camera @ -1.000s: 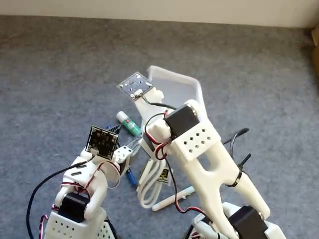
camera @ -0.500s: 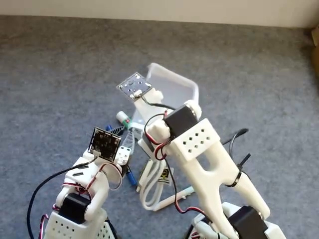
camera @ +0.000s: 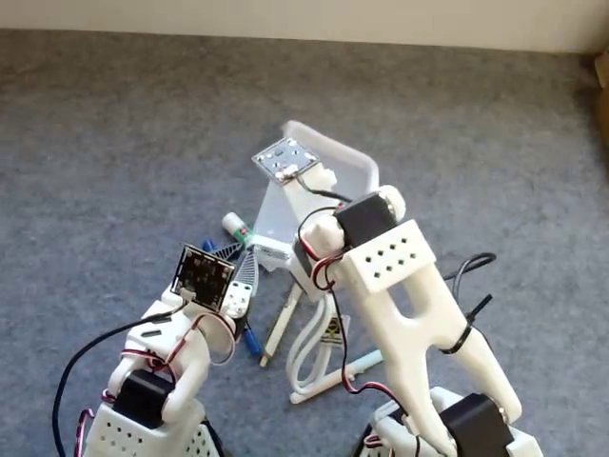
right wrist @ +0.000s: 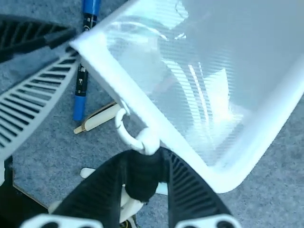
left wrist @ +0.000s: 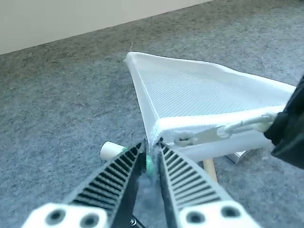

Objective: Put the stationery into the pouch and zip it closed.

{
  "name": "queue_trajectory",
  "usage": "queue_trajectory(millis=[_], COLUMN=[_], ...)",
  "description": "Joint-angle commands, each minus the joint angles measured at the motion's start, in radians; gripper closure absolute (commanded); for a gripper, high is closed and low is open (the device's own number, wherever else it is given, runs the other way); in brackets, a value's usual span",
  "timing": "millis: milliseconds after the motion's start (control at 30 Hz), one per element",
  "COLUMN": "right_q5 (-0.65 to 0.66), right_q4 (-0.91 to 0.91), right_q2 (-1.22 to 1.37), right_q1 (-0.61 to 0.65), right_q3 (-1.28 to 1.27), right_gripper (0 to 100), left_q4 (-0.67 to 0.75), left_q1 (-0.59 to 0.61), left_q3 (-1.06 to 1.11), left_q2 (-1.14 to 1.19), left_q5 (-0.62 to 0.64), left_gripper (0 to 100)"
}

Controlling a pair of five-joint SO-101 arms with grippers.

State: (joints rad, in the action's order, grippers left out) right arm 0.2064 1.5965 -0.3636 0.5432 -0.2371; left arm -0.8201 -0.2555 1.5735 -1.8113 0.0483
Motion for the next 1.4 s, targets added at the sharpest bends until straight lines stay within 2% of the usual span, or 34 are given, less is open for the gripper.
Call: queue_trajectory(millis=[0, 200, 300, 833, 1167, 1233, 1367], right_q5=[0.014, 0.015, 0.046, 0.118, 0.118, 0.118, 0.117], right_q4=[0.001, 0.002, 0.002, 0.001, 0.001, 0.002, 0.002], right_q2=[-0.054, -0.054, -0.054, -0.054, -0.056, -0.074, -0.213], right_q1=[-0.071, -0.177, -0.223, -0.407, -0.429, -0.426, -0.389], right_q3=[-0.002, -0.002, -0.012, -0.035, -0.031, -0.031, -0.038], right_gripper=[99.3, 99.3, 99.3, 99.3, 99.3, 99.3, 99.3], left_q4=[0.020, 0.017, 0.017, 0.017, 0.017, 0.017, 0.017], left_q1=[0.031, 0.071, 0.071, 0.071, 0.067, 0.065, 0.065], left_q3=[-0.019, -0.039, -0.039, -0.039, -0.038, -0.033, -0.028], left_q2=[-0.015, -0.015, -0.015, -0.015, -0.015, -0.015, -0.015], left_q5=[-0.012, -0.012, -0.012, -0.012, -0.012, -0.012, -0.009], left_gripper=[96, 96, 100, 99, 98, 96, 84])
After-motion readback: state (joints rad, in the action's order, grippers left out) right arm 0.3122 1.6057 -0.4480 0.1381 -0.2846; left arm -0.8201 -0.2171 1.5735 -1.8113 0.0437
